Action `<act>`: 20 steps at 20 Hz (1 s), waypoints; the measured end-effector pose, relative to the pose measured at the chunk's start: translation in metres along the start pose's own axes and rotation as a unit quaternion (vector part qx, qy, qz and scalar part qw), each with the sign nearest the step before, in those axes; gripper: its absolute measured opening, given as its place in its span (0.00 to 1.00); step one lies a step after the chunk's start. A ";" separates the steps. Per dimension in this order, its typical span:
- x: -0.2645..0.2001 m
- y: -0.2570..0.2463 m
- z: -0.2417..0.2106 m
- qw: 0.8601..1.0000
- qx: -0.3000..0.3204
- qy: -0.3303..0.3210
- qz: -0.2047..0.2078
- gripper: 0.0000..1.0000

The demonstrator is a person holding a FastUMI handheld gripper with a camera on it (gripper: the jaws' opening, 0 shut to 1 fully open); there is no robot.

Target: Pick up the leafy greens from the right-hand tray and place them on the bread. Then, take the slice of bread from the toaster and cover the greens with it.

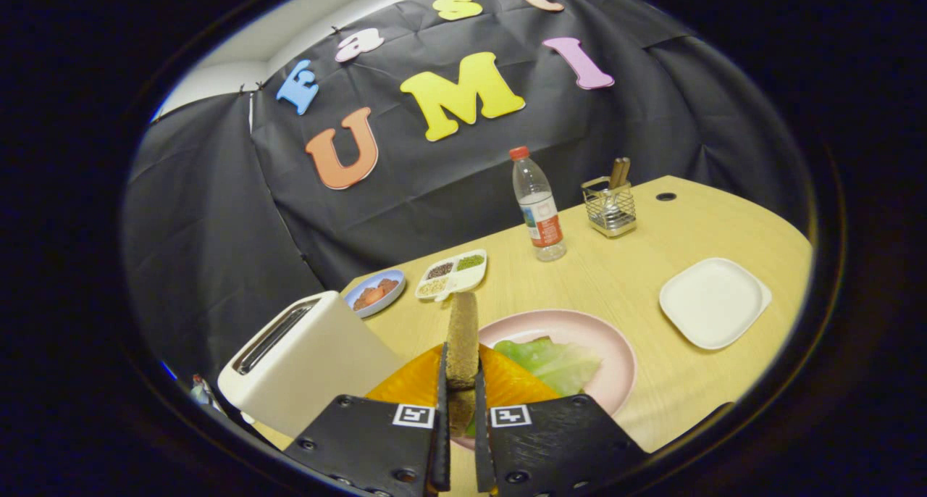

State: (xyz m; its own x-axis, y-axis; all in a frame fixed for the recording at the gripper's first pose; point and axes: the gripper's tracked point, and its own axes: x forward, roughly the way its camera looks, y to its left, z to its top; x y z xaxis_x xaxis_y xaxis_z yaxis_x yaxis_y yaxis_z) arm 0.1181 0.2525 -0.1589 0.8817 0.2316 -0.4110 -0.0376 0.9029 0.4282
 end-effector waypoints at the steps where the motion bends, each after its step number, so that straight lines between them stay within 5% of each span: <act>1: 0.001 -0.005 -0.002 1.000 0.003 0.003 0.001 0.13; 5: 0.007 -0.027 -0.007 1.000 0.021 0.016 -0.011 0.20; 20: -0.013 -0.074 0.021 0.998 0.003 -0.024 -0.058 0.87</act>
State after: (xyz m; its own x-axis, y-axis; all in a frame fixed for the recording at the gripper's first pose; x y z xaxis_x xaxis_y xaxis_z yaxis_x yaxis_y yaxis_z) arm 0.1191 0.1750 -0.1678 0.9019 0.1077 -0.4184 0.0687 0.9203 0.3851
